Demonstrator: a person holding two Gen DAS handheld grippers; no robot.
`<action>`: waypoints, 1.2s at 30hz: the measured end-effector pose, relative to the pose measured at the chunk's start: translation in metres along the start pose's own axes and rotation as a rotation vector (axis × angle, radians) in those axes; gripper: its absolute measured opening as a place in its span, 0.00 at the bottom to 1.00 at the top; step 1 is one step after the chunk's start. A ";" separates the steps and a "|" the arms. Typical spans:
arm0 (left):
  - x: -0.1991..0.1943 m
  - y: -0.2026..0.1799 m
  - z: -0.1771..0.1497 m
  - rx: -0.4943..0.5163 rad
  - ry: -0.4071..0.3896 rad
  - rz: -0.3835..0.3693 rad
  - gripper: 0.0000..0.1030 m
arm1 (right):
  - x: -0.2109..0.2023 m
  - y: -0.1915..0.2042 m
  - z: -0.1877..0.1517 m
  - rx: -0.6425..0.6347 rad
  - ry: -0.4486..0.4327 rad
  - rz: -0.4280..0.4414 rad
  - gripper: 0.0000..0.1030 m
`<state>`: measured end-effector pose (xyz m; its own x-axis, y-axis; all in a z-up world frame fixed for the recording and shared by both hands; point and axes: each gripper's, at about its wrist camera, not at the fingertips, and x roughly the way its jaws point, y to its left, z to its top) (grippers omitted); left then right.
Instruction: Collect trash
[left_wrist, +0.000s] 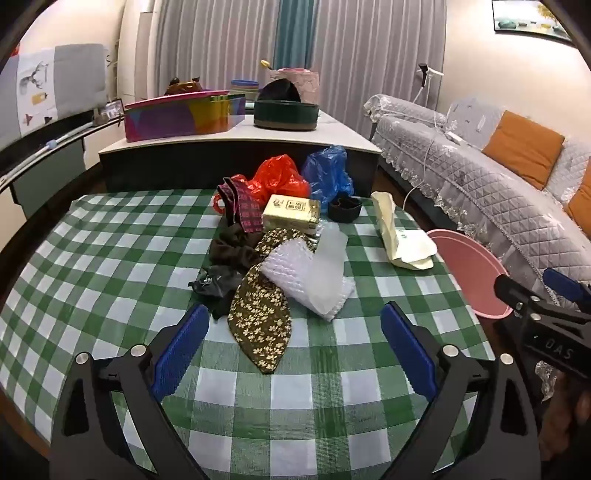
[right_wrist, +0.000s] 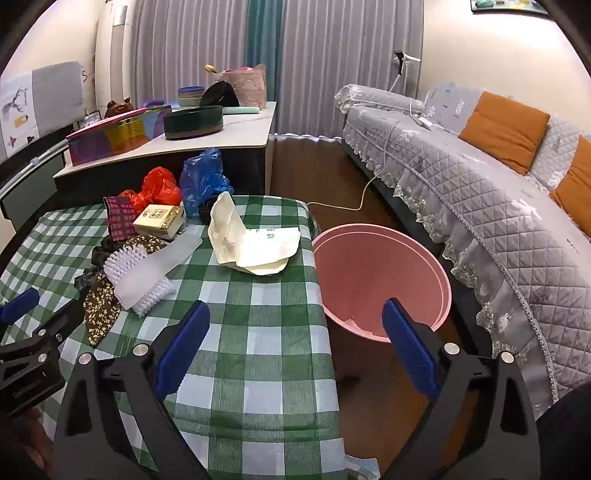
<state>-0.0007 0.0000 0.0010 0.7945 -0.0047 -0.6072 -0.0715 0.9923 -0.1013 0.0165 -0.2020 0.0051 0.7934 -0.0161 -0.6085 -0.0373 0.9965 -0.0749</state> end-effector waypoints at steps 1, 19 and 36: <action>-0.001 0.000 0.001 0.002 -0.003 0.000 0.89 | 0.001 0.002 -0.001 -0.005 -0.005 0.001 0.90; -0.004 -0.007 0.003 0.030 -0.015 0.003 0.88 | -0.001 0.001 -0.001 0.016 -0.017 0.011 0.84; -0.003 -0.007 0.002 0.031 -0.008 0.002 0.88 | -0.001 0.006 -0.003 0.007 -0.019 0.012 0.84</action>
<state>-0.0016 -0.0064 0.0055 0.7993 -0.0015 -0.6009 -0.0546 0.9957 -0.0751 0.0131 -0.1962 0.0028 0.8045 -0.0029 -0.5940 -0.0423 0.9972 -0.0623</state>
